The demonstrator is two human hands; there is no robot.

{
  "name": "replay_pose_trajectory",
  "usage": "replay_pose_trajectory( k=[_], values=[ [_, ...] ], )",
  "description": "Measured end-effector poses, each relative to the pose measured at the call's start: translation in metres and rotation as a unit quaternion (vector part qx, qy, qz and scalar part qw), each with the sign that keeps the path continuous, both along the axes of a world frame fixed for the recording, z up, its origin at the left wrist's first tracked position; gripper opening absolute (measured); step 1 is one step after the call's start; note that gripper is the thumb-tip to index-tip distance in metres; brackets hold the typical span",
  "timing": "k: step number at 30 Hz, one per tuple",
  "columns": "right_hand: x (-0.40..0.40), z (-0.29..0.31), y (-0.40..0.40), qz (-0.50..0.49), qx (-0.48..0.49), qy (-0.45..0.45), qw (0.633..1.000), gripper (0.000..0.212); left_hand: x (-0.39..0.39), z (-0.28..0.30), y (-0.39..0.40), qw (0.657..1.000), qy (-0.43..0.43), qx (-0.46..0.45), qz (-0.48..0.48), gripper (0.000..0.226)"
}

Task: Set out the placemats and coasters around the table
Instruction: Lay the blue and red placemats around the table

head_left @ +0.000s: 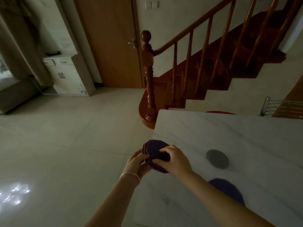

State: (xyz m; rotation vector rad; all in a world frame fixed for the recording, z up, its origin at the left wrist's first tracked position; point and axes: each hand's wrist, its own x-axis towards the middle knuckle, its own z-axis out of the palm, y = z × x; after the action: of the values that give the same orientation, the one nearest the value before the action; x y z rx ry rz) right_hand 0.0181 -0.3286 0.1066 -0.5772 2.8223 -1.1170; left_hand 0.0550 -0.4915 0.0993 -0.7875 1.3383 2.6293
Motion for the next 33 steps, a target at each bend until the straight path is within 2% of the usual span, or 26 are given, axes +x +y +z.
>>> replay_pose_trajectory(
  k=[3, 8, 11, 13, 17, 20, 22, 25, 29, 33],
  values=[
    [-0.019, 0.010, -0.046, -0.011, -0.005, -0.007, 1.000, 0.055, -0.031, 0.009, -0.049, 0.999, 0.013, -0.015, -0.040, 0.032],
    [-0.031, 0.016, -0.118, -0.099, -0.055, 0.006, 0.994, 0.044, -0.075, 0.019, -0.121, 0.992, 0.032, -0.014, -0.120, 0.033],
    [-0.027, 0.020, -0.145, -0.147, -0.108, -0.008, 0.983, 0.036, -0.097, 0.022, -0.147, 0.982, 0.042, -0.022, -0.181, 0.034],
    [-0.024, 0.025, -0.153, -0.171, -0.103, 0.010, 0.980, 0.033, -0.110, 0.022, -0.152, 0.975, 0.041, -0.021, -0.216, 0.031],
    [-0.033, 0.034, -0.149, -0.197, 0.052, 0.079, 0.976, 0.023, -0.135, 0.016, -0.139, 0.963, 0.030, -0.016, -0.267, 0.031],
    [-0.052, 0.033, -0.134, -0.241, 0.110, 0.077, 0.961, 0.015, -0.158, 0.008, -0.125, 0.958, 0.015, -0.012, -0.287, 0.033],
    [-0.068, 0.030, -0.122, -0.283, 0.115, 0.062, 0.950, 0.012, -0.175, 0.002, -0.118, 0.956, 0.002, -0.008, -0.293, 0.032],
    [-0.096, 0.016, -0.103, -0.353, 0.069, 0.045, 0.932, 0.010, -0.205, -0.006, -0.114, 0.954, -0.016, -0.017, -0.299, 0.032],
    [-0.141, -0.009, -0.073, -0.436, 0.016, -0.022, 0.900, 0.012, -0.259, -0.008, -0.111, 0.949, -0.038, -0.038, -0.312, 0.027],
    [-0.166, -0.027, -0.051, -0.486, 0.045, -0.080, 0.869, 0.015, -0.315, 0.002, -0.107, 0.945, -0.054, -0.037, -0.320, 0.026]
  ],
)
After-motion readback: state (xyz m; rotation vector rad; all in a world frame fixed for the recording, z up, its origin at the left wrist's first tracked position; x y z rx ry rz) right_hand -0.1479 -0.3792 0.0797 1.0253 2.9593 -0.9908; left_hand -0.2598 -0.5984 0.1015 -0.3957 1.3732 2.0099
